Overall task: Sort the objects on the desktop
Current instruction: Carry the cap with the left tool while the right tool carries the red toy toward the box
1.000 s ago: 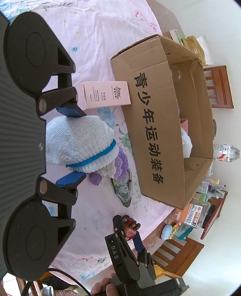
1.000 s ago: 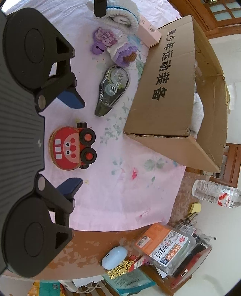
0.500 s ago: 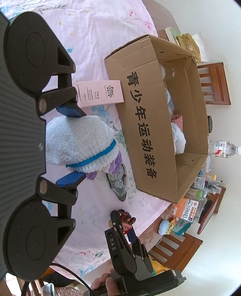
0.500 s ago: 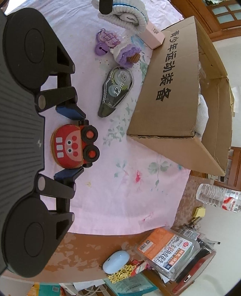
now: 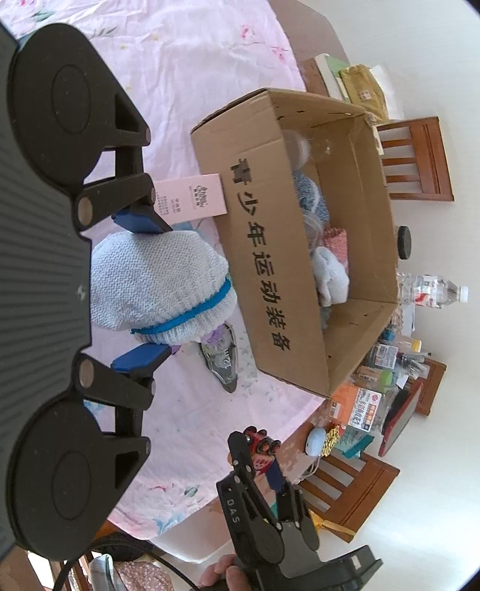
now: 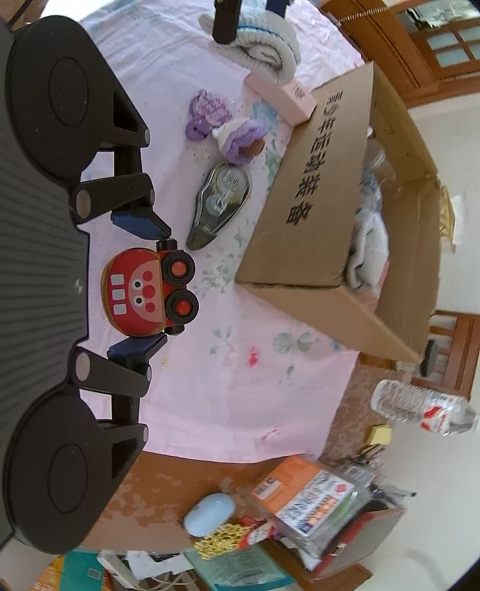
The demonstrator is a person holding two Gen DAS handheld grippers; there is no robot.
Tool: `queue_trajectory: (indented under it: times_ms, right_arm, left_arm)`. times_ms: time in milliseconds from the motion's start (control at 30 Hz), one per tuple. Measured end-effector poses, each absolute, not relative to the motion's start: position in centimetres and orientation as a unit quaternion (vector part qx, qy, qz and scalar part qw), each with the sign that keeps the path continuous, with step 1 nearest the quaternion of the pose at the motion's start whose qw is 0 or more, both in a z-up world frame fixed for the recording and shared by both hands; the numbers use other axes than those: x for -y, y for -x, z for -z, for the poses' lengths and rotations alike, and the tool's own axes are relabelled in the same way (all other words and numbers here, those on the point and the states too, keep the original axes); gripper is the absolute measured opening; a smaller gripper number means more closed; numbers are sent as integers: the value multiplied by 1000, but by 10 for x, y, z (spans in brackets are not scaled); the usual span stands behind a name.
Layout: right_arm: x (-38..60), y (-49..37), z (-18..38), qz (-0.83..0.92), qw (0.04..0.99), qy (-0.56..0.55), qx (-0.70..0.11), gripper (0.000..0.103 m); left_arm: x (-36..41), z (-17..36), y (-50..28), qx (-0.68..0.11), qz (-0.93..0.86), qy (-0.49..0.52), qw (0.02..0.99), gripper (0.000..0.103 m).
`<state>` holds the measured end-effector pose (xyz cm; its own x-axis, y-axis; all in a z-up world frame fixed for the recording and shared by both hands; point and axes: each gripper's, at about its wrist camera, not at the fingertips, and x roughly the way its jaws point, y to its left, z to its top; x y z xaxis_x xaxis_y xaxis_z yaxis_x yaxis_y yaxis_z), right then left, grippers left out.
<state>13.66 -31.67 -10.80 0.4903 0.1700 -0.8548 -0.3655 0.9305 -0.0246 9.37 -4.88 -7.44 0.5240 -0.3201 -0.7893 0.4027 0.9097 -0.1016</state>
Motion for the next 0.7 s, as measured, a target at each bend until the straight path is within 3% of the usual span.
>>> queue_trajectory:
  times_ms: [700]
  right_arm:
    - [289, -156, 34, -218, 874, 142, -410, 60]
  left_arm:
    - [43, 16, -122, -390, 230, -71, 889, 61]
